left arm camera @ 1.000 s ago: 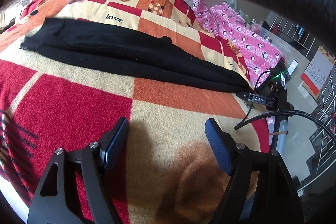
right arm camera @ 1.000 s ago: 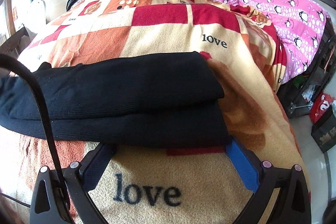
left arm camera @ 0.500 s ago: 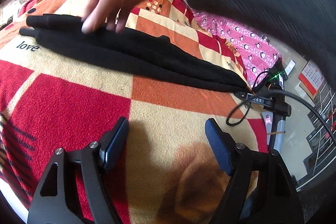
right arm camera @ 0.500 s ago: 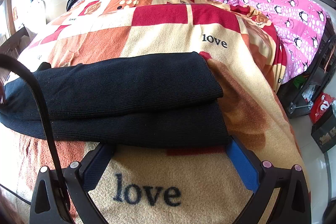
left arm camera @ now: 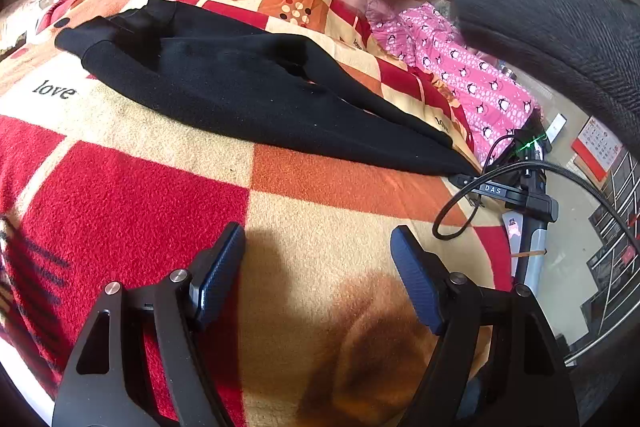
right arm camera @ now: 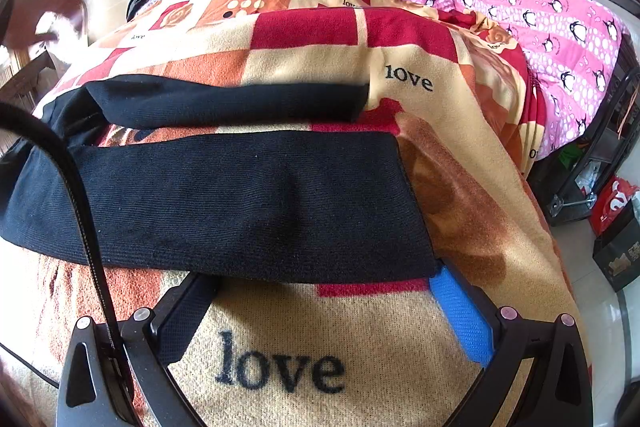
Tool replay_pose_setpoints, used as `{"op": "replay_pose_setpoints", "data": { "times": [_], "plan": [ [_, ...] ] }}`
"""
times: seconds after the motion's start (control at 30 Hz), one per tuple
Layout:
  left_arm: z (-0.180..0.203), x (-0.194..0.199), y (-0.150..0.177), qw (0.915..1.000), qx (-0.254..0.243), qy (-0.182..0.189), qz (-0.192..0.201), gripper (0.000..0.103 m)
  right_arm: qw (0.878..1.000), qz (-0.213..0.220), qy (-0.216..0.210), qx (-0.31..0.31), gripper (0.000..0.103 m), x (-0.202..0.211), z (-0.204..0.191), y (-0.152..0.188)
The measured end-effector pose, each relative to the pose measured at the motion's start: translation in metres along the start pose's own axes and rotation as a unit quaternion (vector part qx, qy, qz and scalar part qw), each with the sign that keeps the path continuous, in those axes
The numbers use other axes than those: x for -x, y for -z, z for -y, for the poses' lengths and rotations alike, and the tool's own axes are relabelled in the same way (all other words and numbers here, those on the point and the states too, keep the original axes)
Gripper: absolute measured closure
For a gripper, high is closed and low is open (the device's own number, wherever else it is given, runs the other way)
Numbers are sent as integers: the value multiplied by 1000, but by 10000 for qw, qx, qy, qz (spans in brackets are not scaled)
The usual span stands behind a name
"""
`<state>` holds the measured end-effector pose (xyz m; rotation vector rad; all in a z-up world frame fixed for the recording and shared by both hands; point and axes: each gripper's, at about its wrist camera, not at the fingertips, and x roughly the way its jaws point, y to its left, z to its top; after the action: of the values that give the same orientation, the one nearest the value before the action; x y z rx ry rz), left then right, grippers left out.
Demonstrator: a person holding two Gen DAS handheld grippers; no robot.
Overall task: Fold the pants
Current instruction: 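Smooth the black pants flat on the bedspread by hand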
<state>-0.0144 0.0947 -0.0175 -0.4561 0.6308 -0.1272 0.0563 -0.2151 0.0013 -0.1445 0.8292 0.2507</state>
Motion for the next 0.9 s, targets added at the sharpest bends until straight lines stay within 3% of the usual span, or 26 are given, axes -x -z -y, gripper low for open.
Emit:
{"op": "replay_pose_setpoints", "data": {
  "times": [0.9],
  "plan": [
    [5,-4,-1,10000,-44,-51,-23,27,10000,-2,2,2,0,-1,0,0]
  ]
}}
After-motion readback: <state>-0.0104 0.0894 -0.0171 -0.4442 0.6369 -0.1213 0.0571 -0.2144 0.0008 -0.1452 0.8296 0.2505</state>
